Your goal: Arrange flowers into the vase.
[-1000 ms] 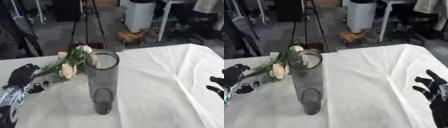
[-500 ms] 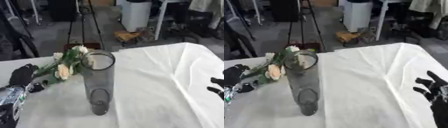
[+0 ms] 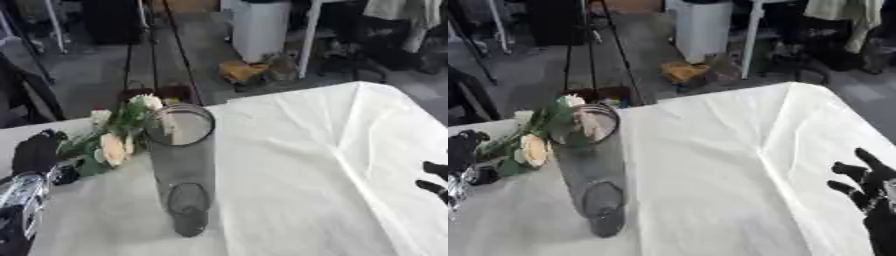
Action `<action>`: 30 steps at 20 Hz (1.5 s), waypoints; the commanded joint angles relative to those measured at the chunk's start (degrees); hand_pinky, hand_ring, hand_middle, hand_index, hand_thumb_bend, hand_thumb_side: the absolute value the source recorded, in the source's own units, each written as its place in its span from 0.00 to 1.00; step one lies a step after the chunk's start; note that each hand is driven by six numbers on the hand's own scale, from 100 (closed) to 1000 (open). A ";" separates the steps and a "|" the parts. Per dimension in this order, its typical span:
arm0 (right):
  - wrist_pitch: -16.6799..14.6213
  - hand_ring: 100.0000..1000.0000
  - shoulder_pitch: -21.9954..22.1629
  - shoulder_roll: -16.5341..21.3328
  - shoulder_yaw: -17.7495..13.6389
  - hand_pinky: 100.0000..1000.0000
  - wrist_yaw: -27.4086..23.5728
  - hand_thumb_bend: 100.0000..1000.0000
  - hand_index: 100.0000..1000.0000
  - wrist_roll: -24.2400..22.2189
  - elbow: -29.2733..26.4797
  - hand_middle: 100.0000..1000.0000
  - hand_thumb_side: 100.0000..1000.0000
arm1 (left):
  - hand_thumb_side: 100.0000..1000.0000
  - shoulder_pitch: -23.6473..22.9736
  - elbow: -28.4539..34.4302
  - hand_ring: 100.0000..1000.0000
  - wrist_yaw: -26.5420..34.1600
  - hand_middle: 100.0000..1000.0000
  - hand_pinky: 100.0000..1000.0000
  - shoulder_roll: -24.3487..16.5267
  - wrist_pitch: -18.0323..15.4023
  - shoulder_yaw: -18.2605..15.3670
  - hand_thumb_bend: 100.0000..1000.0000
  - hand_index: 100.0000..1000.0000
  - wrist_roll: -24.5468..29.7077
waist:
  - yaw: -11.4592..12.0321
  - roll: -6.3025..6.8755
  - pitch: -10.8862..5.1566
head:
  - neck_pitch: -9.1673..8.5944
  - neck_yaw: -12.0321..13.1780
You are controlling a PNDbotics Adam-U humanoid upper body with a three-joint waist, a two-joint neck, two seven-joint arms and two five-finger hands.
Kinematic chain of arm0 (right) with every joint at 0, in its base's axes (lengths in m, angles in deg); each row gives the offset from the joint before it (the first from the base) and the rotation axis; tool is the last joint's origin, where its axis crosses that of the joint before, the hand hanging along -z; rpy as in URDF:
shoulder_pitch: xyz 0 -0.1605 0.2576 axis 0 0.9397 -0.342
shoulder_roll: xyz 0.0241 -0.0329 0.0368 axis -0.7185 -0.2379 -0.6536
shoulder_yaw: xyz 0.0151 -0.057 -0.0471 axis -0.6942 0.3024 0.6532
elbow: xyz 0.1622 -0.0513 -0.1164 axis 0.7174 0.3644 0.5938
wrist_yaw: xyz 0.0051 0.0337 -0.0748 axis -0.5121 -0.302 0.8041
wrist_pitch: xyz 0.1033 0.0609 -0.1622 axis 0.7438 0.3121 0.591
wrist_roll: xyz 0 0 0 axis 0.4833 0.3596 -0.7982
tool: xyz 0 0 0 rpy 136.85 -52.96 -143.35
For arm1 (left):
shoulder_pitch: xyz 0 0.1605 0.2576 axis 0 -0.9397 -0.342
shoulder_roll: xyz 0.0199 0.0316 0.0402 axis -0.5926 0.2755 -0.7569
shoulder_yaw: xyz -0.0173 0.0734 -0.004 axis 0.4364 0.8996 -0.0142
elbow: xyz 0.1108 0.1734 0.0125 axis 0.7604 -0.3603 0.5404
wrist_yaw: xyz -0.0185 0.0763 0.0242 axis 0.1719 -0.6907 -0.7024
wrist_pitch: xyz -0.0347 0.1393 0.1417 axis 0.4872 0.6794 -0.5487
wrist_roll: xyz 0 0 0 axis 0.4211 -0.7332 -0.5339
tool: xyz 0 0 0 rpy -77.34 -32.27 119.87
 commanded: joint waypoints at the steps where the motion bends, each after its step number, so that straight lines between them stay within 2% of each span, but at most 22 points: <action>1: -0.16 0.89 -0.75 1.67 0.15 0.75 -0.16 0.00 0.96 -0.41 -0.73 0.64 1.00 | 0.25 1.70 -0.77 0.65 1.40 0.61 0.61 -2.51 0.96 -0.91 0.39 0.76 -1.21 | -0.47 0.07 -0.37 | -0.95 0.22; 18: -0.16 0.90 -1.67 1.61 0.44 0.75 0.39 0.00 0.96 -0.88 -0.91 0.64 1.00 | 0.24 1.97 -4.53 0.59 6.26 0.56 0.57 -5.21 2.76 -2.06 0.38 0.72 -4.72 | -3.72 1.17 1.64 | -4.08 0.78; 26: -0.18 0.90 -1.95 1.57 0.49 0.75 0.58 0.00 0.96 -0.95 -0.98 0.64 1.00 | 0.29 1.54 -5.90 0.55 7.52 0.53 0.53 -4.89 3.01 -1.72 0.25 0.70 -4.62 | -4.04 1.28 2.20 | -4.49 0.84; 30: -0.21 0.90 -1.97 1.57 0.53 0.75 0.58 0.00 0.96 -1.00 -1.00 0.64 1.00 | 0.32 1.30 -6.74 0.53 7.95 0.52 0.51 -4.49 3.31 -1.64 0.26 0.69 -4.15 | -3.97 1.14 2.27 | -4.73 0.74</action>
